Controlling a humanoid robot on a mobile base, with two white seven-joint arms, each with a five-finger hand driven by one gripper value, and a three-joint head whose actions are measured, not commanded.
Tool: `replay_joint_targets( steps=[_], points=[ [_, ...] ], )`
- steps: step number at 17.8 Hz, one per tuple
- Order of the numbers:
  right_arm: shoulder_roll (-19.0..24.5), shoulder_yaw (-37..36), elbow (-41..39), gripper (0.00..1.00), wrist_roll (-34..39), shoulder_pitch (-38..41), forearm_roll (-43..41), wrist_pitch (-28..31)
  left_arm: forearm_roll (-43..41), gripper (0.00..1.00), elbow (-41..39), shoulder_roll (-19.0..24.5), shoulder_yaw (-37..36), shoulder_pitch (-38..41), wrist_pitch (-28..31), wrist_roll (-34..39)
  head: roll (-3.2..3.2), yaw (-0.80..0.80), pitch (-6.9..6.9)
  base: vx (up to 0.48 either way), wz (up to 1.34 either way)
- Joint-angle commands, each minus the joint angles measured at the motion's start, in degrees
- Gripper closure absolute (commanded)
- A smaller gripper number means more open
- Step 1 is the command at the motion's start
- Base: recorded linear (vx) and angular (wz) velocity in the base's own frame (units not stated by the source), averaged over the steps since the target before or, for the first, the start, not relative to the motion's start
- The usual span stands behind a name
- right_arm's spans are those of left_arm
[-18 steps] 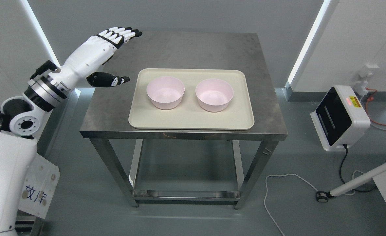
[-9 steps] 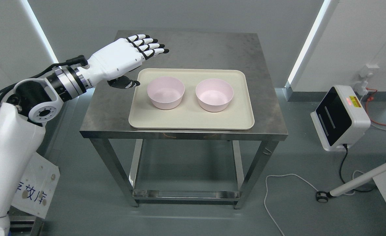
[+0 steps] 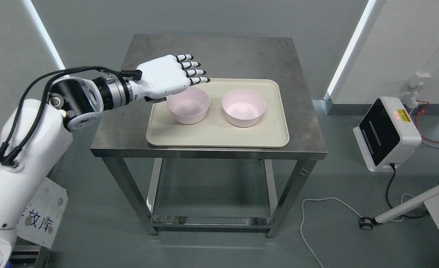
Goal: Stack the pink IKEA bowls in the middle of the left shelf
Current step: 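Reach the left hand over the nearer pink bowl and lower it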
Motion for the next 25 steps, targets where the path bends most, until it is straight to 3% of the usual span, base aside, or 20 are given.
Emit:
replay_joint_targets(
  steps=[1, 6, 14, 16, 19, 20, 23, 25],
  points=[
    [-1.0, -0.6, -1.9, 0.00, 0.0, 0.1, 0.0, 0.0, 1.7, 0.07, 6.1, 0.2, -19.6, -8.9, 0.0, -1.0, 0.00, 0.00, 0.00, 0.000, 0.00],
    [-1.0, -0.6, -1.9, 0.00, 0.0, 0.1, 0.0, 0.0, 9.4, 0.05, 15.1, -0.6, -20.9, -12.0, 0.4, -7.9, 0.00, 0.00, 0.00, 0.000, 0.00],
    [-1.0, -0.6, -1.9, 0.00, 0.0, 0.1, 0.0, 0.0, 9.7, 0.04, 19.4, 2.0, -17.7, -3.5, 2.0, -7.2, 0.00, 0.00, 0.00, 0.000, 0.00],
    [-1.0, -0.6, -1.9, 0.00, 0.0, 0.1, 0.0, 0.0, 11.9, 0.03, 20.0, 2.0, -13.5, -3.9, 2.1, -7.3, 0.00, 0.00, 0.00, 0.000, 0.00],
    [-1.0, -0.6, -1.9, 0.00, 0.0, 0.1, 0.0, 0.0, 17.2, 0.03, 23.3, 2.0, -13.6, -6.9, 2.1, -7.4, 0.00, 0.00, 0.00, 0.000, 0.00],
    [-1.0, -0.6, -1.9, 0.00, 0.0, 0.1, 0.0, 0.0, 17.0, 0.05, 23.3, 2.0, -13.7, -6.9, 2.1, -7.3, 0.00, 0.00, 0.00, 0.000, 0.00],
    [-1.0, -0.6, -1.9, 0.00, 0.0, 0.1, 0.0, 0.0, 16.2, 0.25, 22.8, 2.0, -15.0, -6.9, 1.7, -7.2, 0.00, 0.00, 0.00, 0.000, 0.00],
    [-1.0, -0.6, -1.9, 0.00, 0.0, 0.1, 0.0, 0.0, 14.9, 0.32, 22.5, 1.4, -15.8, -7.3, 1.9, -5.7, 0.00, 0.00, 0.00, 0.000, 0.00]
  ],
)
